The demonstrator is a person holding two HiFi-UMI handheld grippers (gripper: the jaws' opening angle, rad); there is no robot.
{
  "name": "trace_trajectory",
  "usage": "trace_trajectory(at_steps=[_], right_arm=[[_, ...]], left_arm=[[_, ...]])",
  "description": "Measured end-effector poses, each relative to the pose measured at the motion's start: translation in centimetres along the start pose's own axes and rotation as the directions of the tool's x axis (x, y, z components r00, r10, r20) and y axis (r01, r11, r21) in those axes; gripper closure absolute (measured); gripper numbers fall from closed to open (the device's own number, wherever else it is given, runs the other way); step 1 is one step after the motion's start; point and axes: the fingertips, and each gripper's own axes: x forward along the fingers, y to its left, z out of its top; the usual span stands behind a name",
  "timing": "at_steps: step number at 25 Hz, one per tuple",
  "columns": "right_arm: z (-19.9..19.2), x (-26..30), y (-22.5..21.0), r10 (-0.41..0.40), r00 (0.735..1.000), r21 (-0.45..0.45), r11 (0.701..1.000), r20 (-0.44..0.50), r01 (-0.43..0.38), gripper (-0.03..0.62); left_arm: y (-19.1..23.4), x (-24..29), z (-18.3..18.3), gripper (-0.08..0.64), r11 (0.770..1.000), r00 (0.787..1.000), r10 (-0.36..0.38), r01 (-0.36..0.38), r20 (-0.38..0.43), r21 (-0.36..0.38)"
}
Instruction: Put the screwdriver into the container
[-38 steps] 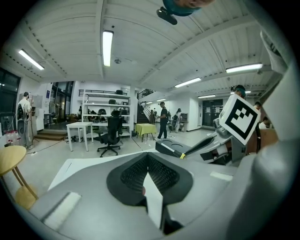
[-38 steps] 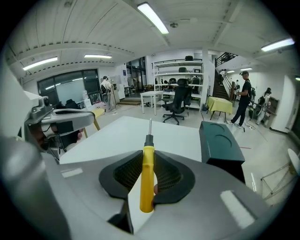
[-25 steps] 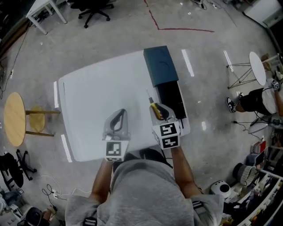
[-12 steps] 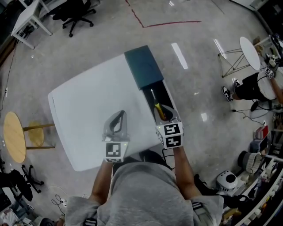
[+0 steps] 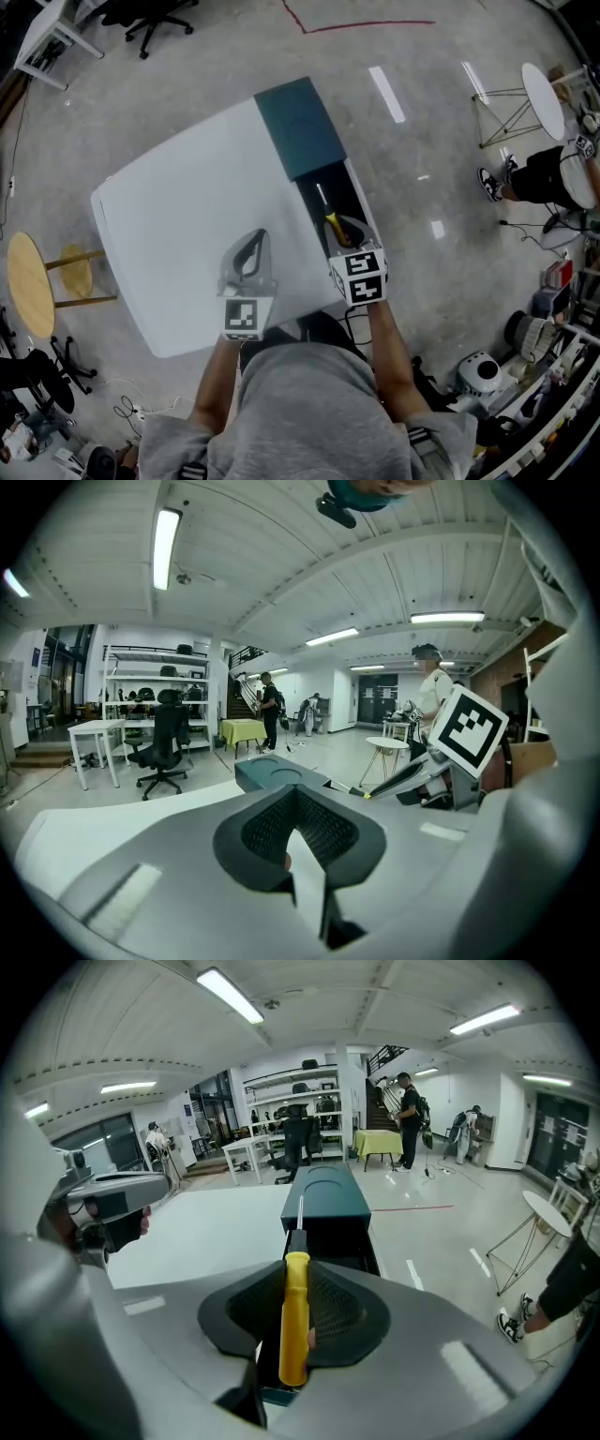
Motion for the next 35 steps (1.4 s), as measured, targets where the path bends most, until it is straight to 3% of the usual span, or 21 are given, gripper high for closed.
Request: trace_trajectory(at_steps=[15,35], right_arm=[[-2.1,5.9,-0.8,0.068,0.992,-0.002,0.998,-0.107,-0.068,0.515],[-3.7,8.9,-0.3,0.096,0.977,-0.005,0.995,-0.192,-0.099,0.511]], left_arm=[[0.7,2.5,-3.7,0.548,0.998,0.995,0.035,-0.039,-0.089,-0.05],[1.6,2.7,-5.2,0.548,0.994,0.989,0.07,-0.08,-0.13,-0.074]])
